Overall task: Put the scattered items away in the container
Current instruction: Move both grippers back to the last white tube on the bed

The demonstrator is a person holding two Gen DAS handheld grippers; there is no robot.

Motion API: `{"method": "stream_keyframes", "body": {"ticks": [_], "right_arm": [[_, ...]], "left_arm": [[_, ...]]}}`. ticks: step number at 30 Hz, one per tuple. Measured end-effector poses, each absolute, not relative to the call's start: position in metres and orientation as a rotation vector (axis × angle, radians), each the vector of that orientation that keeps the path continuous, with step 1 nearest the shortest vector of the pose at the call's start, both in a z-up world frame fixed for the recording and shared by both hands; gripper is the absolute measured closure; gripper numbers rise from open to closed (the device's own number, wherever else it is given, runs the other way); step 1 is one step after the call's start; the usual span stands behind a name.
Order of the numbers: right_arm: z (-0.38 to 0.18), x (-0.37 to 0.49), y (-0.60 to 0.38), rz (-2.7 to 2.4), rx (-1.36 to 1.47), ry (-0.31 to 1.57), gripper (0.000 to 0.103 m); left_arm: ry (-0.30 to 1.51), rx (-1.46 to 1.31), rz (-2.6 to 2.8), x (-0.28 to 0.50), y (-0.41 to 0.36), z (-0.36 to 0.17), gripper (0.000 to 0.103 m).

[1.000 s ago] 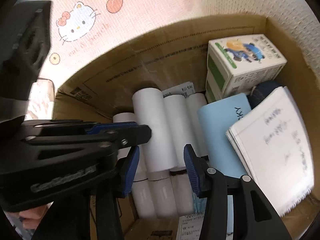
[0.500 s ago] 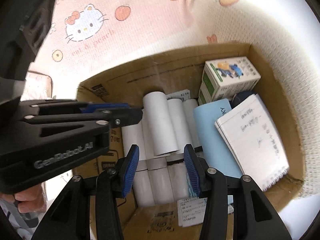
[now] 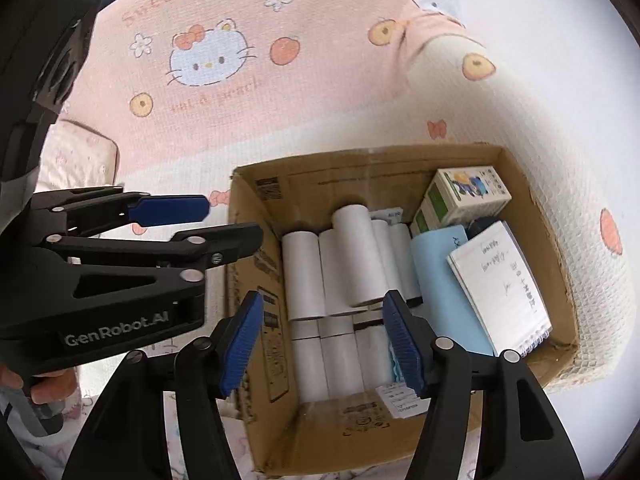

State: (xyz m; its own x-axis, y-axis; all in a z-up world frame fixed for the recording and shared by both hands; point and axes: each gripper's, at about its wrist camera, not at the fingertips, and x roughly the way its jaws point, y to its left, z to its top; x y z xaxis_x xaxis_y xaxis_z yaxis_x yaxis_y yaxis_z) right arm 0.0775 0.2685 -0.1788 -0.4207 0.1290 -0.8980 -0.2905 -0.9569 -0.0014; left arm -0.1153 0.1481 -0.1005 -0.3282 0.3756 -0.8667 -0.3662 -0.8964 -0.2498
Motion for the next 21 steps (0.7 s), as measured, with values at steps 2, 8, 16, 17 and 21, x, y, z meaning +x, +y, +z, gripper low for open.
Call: {"method": "stream_keyframes", "body": {"ticks": [2,8,16,17,21], "right_arm": [[-0.178,0.074,0.261,2.438,-1.526,0.196,0.041],[-0.180,0.052,0.237,2.465,-1.548,0.120,0.041],[-0.195,-0.002,0.184,2.548,-1.648,-0.013,0.041],[-0.199,-0.011,0.176,2.557,-1.668,-0.028,0.041],[-0.216,-0.048,0.142,2.588,-1.755,-0.100,0.041]], "left_arm": [[-0.012,-1.457,2.260,-0.113,0.138,-0.099,0.049],[-0.028,-1.429,2.306,-0.108,0.099,-0.103,0.049],[-0.145,-1.518,2.391,-0.118,0.021,-0.132,0.049],[-0.163,-1.536,2.408,-0.118,0.007,-0.136,0.049],[-0.254,-1.609,2.477,-0.118,-0.051,-0.156,0.049]]}}
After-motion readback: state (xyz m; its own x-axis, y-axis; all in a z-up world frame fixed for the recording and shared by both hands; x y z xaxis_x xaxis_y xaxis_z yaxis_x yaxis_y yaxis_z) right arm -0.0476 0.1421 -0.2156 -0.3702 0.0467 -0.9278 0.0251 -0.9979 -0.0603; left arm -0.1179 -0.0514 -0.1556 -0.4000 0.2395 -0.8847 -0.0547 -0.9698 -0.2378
